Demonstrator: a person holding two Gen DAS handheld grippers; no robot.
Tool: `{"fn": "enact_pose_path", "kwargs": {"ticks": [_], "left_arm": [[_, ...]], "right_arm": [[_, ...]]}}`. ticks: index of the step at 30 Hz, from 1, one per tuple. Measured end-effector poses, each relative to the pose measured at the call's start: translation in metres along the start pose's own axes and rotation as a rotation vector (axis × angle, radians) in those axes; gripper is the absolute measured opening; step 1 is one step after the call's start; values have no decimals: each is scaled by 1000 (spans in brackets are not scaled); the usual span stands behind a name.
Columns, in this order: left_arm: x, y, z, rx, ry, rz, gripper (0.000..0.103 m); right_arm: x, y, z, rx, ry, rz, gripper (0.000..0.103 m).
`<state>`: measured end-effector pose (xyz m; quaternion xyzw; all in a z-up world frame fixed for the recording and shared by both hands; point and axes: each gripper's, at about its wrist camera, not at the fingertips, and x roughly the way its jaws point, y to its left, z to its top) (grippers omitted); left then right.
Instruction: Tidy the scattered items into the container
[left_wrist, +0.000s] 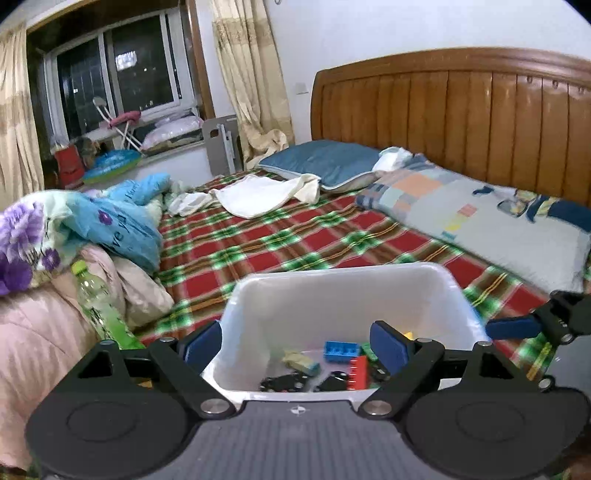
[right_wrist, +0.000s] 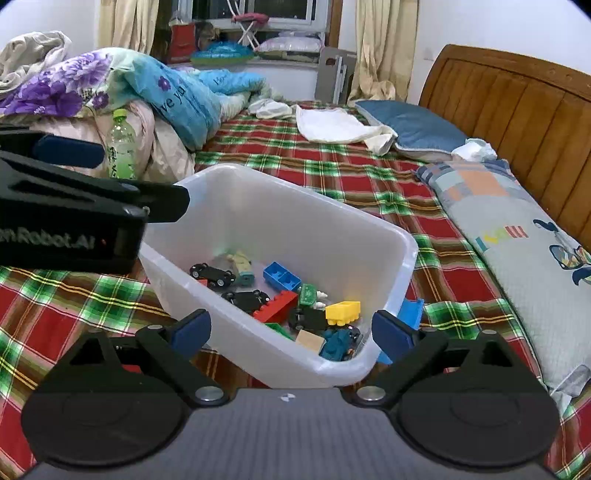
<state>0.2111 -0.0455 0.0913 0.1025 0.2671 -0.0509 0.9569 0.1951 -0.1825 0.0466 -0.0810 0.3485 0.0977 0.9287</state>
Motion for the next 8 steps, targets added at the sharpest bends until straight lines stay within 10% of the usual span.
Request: {"fn": "enact_pose_path", "kwargs": {"ticks": [8], "left_arm": [[13,7,0,-60,12,-31,90]], "right_arm": [[14,-3,7,18,40,-4,97]]}}
